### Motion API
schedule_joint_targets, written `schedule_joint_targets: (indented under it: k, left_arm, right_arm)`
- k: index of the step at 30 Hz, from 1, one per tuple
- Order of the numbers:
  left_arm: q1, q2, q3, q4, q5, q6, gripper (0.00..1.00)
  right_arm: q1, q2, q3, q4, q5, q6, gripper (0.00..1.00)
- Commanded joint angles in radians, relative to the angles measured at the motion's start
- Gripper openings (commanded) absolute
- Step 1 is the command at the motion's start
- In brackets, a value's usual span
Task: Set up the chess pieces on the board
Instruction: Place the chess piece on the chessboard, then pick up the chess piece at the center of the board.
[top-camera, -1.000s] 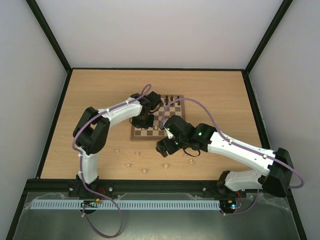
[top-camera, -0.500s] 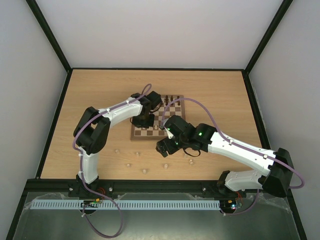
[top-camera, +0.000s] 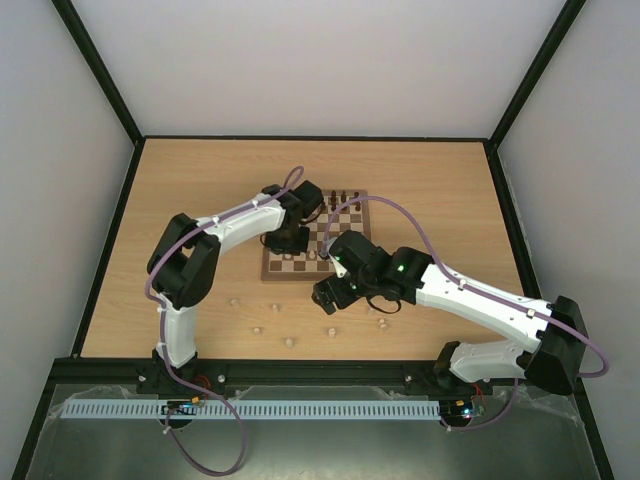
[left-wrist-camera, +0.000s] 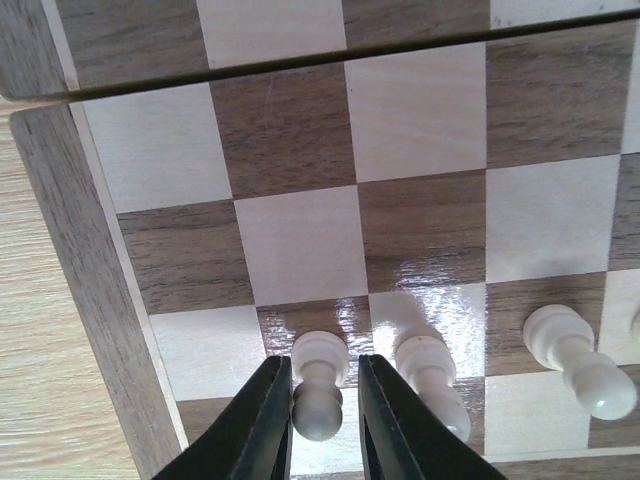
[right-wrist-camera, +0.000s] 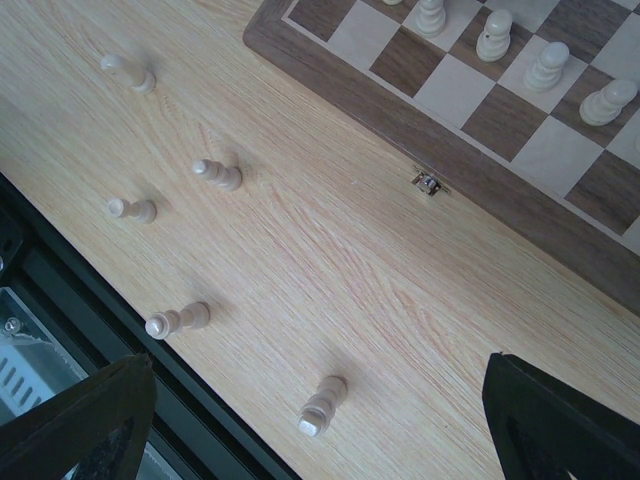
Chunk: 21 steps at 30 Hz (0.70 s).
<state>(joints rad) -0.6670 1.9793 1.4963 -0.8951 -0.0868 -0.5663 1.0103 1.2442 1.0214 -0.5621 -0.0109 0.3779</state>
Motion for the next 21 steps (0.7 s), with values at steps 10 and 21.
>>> schedule_joint_targets:
  k: [10, 21]
  left_arm:
    - [0.012, -0.065, 0.084, -0.099, -0.076, -0.007, 0.34]
    - [0.02, -0.429, 0.081, -0.102, -0.101, -0.003, 0.68]
  right_arm:
    - [0.007, -0.023, -0.018, -0.024, 0.005, -0.002, 0.91]
    - [0.007, 0.009, -0.008, -0.031, 0.012, 0.004, 0.98]
